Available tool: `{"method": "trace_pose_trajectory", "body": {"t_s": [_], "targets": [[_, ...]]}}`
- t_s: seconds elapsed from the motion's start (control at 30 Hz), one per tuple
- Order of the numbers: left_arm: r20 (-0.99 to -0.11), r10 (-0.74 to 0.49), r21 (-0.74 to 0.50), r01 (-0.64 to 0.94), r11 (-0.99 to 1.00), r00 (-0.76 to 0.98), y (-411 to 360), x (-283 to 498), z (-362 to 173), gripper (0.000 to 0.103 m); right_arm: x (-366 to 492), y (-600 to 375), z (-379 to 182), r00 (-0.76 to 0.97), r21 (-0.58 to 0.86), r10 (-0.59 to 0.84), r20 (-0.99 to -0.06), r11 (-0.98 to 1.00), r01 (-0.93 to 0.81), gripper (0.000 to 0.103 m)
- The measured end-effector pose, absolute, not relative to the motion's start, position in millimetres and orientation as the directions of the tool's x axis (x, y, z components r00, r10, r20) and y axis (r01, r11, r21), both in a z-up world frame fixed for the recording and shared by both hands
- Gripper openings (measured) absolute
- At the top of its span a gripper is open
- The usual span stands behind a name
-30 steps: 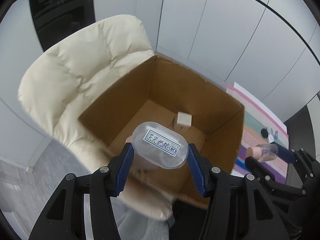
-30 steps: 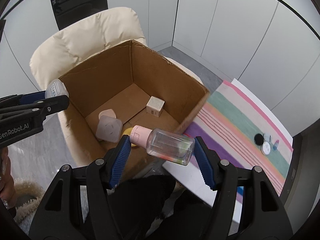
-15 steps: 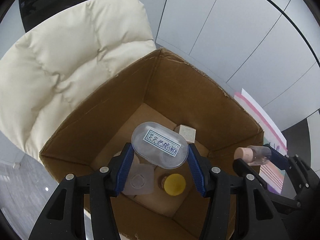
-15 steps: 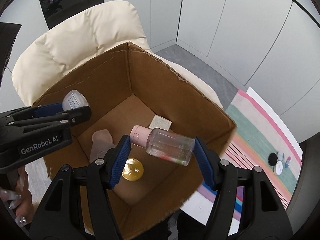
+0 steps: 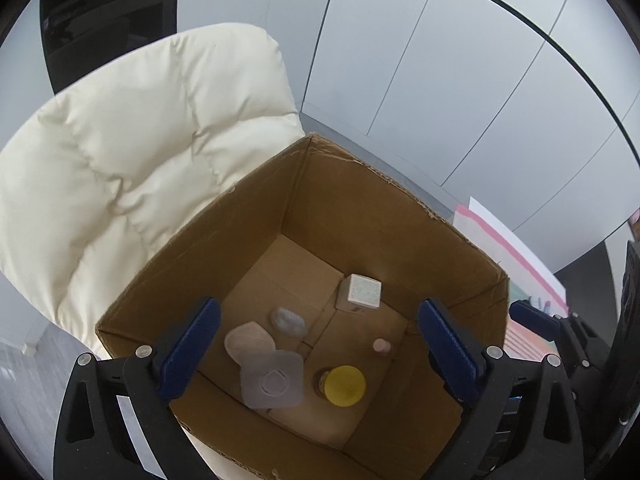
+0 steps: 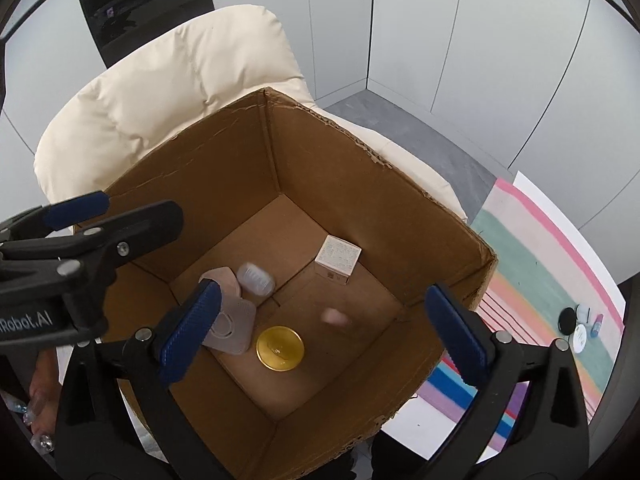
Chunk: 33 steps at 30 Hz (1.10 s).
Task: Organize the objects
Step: 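Open the left tool over the box while the right tool releases the glass bottle, then withdraw both open tools from the cardboard box back toward the table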
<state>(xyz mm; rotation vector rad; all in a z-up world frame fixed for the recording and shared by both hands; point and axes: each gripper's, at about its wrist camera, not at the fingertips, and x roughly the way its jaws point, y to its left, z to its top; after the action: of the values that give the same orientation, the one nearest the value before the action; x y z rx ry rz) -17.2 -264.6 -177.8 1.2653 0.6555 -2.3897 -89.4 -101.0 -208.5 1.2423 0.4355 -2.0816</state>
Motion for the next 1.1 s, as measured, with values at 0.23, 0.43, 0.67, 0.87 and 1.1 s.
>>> {"method": "trace_pose_trajectory", "body": {"t_s": [0.23, 0.43, 0.67, 0.87, 1.1], "targets": [[-0.838, -0.099, -0.232, 0.514, -0.826, -0.537, -268, -12, -176, 0.100, -92, -99, -211, -0.311, 0.055, -0.355, -0.881, -0.731, 0.680, 0.103], [-0.841, -0.121, -0.203, 0.515, -0.833, -0.527, -266, -9, -170, 0.100, -91, -97, -206, -0.324, 0.053, -0.361, -0.874, -0.736, 0.675, 0.103], [-0.848, -0.141, -0.179, 0.526, -0.832, -0.511, -260, 0, -162, 0.100, -87, -95, -198, -0.330, 0.050, -0.355, -0.875, -0.744, 0.667, 0.103], [-0.854, -0.148, -0.158, 0.519, -0.840, -0.499, -248, 9, -154, 0.100, -79, -88, -190, -0.339, 0.040, -0.341, -0.877, -0.754, 0.656, 0.103], [-0.852, -0.193, -0.118, 0.536, -0.836, -0.487, -232, 27, -141, 0.100, -69, -68, -181, -0.340, 0.050, -0.334, -0.879, -0.774, 0.631, 0.103]]}}
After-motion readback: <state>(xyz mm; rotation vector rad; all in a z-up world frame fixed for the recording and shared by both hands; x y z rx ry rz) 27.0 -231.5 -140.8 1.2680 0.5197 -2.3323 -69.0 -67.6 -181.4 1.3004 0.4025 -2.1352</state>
